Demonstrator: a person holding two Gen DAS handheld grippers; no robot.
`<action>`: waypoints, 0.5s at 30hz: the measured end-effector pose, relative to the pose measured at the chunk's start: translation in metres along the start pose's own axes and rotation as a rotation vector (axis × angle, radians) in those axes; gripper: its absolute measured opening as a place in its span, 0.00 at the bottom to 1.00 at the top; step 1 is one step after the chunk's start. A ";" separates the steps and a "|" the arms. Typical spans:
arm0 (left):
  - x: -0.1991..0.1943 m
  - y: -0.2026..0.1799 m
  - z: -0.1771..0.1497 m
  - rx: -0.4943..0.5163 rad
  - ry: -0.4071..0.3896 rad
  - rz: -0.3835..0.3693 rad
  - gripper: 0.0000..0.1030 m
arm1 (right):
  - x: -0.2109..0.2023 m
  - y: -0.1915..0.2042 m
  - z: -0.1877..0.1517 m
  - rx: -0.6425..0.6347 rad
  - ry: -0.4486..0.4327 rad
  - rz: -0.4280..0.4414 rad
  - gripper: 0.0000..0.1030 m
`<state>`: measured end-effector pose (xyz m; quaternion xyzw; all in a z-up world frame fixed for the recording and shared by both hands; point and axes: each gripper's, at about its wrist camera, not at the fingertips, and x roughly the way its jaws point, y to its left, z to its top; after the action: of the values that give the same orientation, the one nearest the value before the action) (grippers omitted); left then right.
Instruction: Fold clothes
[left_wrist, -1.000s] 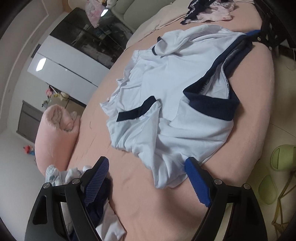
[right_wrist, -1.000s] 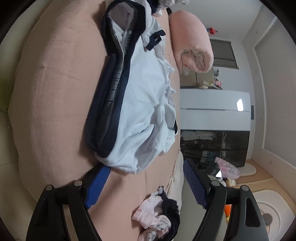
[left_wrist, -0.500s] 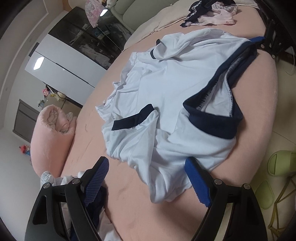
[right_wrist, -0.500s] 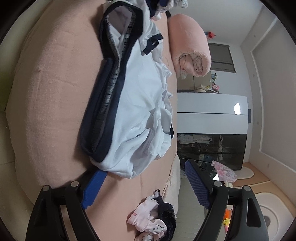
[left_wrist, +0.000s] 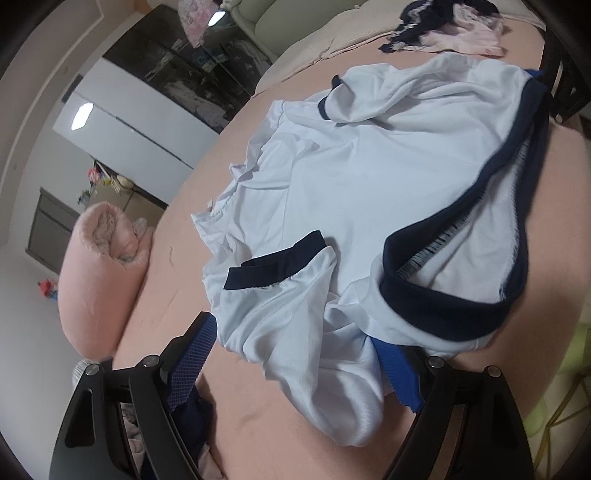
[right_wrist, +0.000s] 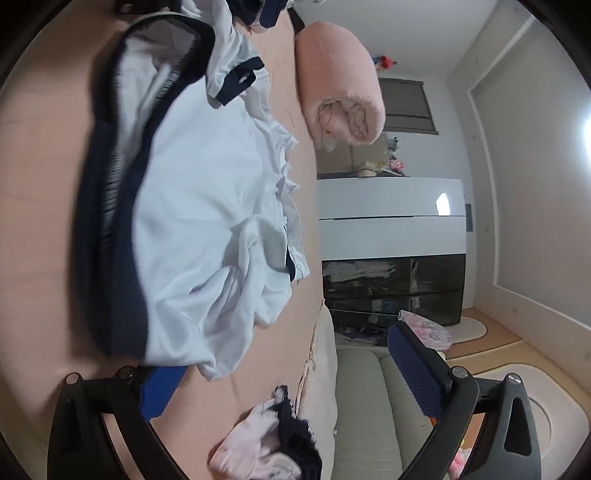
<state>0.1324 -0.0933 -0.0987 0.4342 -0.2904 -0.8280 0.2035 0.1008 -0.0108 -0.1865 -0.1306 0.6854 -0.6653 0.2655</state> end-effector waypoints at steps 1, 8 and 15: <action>0.002 0.002 0.000 -0.013 0.004 0.001 0.95 | 0.005 -0.001 0.003 -0.002 0.001 0.007 0.99; 0.002 0.005 -0.002 -0.028 0.006 0.025 0.99 | 0.014 -0.002 0.010 -0.040 -0.008 0.014 0.99; -0.003 -0.014 0.003 0.125 -0.091 0.182 1.00 | -0.009 0.004 -0.016 -0.066 0.006 0.031 0.99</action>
<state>0.1300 -0.0800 -0.1046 0.3798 -0.3887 -0.8053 0.2369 0.1004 0.0076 -0.1893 -0.1268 0.7096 -0.6387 0.2693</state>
